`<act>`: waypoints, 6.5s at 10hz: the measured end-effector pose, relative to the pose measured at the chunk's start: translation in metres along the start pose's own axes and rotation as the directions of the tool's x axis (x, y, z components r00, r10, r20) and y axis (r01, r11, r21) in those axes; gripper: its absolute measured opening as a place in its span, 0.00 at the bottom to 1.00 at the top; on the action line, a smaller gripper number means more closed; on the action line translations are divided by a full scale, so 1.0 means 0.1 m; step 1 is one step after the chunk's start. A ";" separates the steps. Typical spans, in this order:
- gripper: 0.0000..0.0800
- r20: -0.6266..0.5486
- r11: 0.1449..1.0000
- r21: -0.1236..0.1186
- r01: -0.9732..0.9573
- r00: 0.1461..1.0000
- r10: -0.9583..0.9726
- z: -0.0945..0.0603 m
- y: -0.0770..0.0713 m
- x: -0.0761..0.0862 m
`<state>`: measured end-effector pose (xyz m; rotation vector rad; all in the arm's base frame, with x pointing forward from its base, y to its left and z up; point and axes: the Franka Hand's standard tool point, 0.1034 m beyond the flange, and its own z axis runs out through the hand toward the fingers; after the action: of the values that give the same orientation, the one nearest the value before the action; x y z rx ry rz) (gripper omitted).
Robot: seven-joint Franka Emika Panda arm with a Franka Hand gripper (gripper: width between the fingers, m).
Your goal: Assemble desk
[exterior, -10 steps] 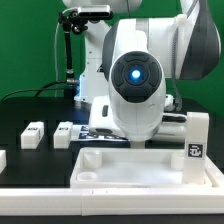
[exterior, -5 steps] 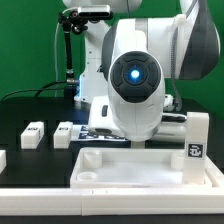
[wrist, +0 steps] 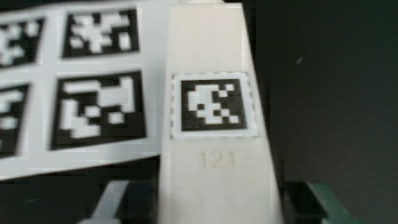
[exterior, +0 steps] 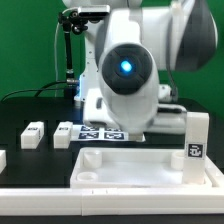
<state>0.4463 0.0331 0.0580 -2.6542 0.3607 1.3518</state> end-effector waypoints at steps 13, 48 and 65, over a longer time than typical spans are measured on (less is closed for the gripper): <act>0.36 -0.713 0.967 0.253 0.038 0.683 0.160 -1.62 0.37 -0.17; 0.36 -0.999 0.999 0.021 -0.030 -0.028 0.020 -1.80 0.34 0.62; 0.81 -0.930 0.995 0.103 0.007 0.355 0.094 -1.95 0.39 0.54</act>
Offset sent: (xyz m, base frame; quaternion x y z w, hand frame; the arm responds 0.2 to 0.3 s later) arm 0.0218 -0.0477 0.0257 0.0244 0.0864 -0.0335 0.9954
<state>0.6177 -0.0576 0.1277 -3.0262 0.5654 -0.4183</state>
